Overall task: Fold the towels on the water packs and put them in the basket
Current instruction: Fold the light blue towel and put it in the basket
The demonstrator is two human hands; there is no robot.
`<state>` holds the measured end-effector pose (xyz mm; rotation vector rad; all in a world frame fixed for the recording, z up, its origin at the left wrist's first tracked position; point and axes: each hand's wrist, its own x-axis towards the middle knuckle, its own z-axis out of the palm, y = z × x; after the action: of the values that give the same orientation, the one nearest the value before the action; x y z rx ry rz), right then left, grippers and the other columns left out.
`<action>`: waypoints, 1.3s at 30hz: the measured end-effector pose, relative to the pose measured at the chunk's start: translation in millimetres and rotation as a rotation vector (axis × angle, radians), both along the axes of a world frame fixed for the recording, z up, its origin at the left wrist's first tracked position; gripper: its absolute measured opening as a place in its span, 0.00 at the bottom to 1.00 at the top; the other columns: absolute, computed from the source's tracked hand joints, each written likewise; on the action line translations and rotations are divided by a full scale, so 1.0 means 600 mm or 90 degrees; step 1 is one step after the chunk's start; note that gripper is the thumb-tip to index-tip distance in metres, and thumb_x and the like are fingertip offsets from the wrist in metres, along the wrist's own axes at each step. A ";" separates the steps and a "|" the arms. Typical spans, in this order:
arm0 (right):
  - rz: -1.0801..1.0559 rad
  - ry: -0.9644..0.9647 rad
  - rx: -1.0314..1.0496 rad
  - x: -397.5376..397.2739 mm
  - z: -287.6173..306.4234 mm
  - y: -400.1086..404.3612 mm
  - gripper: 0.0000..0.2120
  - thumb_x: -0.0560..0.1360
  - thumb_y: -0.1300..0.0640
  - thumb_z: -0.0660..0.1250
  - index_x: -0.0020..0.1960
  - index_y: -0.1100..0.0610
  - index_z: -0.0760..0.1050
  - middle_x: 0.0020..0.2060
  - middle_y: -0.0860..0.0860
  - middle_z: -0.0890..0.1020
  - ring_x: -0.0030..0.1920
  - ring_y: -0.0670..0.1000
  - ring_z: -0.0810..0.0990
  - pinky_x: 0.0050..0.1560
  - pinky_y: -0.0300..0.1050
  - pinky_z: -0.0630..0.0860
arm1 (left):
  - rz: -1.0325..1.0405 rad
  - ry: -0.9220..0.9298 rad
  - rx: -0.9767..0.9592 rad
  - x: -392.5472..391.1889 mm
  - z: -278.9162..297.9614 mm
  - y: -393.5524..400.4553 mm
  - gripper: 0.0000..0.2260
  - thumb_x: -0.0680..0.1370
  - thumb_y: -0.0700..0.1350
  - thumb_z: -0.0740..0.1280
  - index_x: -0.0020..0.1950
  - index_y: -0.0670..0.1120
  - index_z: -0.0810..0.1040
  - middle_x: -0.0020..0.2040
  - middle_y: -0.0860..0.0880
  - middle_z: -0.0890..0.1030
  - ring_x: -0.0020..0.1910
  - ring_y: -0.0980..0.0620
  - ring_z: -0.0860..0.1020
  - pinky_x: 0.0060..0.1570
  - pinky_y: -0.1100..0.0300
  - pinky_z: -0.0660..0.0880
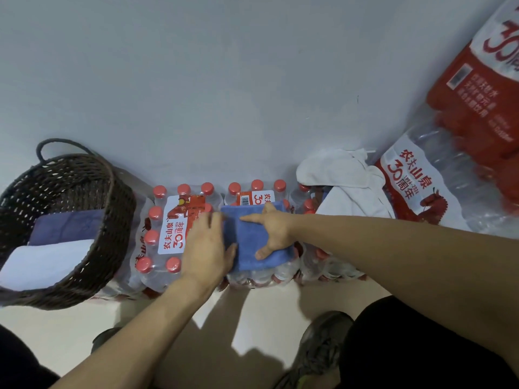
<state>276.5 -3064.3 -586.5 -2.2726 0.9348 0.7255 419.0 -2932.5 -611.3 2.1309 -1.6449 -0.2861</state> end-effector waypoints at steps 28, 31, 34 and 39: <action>-0.498 -0.362 0.232 -0.113 -0.006 0.067 0.09 0.73 0.60 0.74 0.52 0.62 0.80 0.44 0.57 0.85 0.41 0.53 0.85 0.43 0.44 0.82 | -0.158 0.022 0.151 -0.024 -0.089 -0.009 0.27 0.84 0.56 0.49 0.80 0.51 0.44 0.80 0.45 0.40 0.79 0.47 0.37 0.77 0.52 0.39; -0.580 -0.253 0.237 -0.120 -0.018 0.075 0.14 0.75 0.54 0.72 0.51 0.65 0.79 0.27 0.51 0.80 0.23 0.48 0.74 0.24 0.40 0.72 | -0.163 0.013 0.165 -0.025 -0.088 -0.009 0.28 0.84 0.57 0.48 0.80 0.51 0.43 0.80 0.45 0.39 0.79 0.47 0.37 0.77 0.52 0.39; -0.668 -0.188 0.230 -0.120 -0.031 0.078 0.16 0.75 0.49 0.71 0.45 0.63 0.78 0.21 0.54 0.76 0.18 0.50 0.68 0.20 0.38 0.66 | -0.164 0.011 0.171 -0.026 -0.089 -0.008 0.28 0.84 0.58 0.48 0.80 0.50 0.43 0.80 0.44 0.39 0.78 0.46 0.37 0.77 0.51 0.39; -0.758 -0.181 0.236 -0.105 -0.027 0.075 0.15 0.71 0.55 0.75 0.51 0.62 0.78 0.37 0.59 0.84 0.24 0.52 0.79 0.26 0.42 0.73 | -0.178 0.019 0.176 -0.024 -0.078 -0.008 0.29 0.83 0.58 0.48 0.80 0.50 0.43 0.80 0.44 0.39 0.78 0.46 0.36 0.77 0.50 0.39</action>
<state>213.4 -3019.5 -602.7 -1.1115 1.5667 0.0159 404.6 -2937.5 -658.3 2.0676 -1.9839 -0.6623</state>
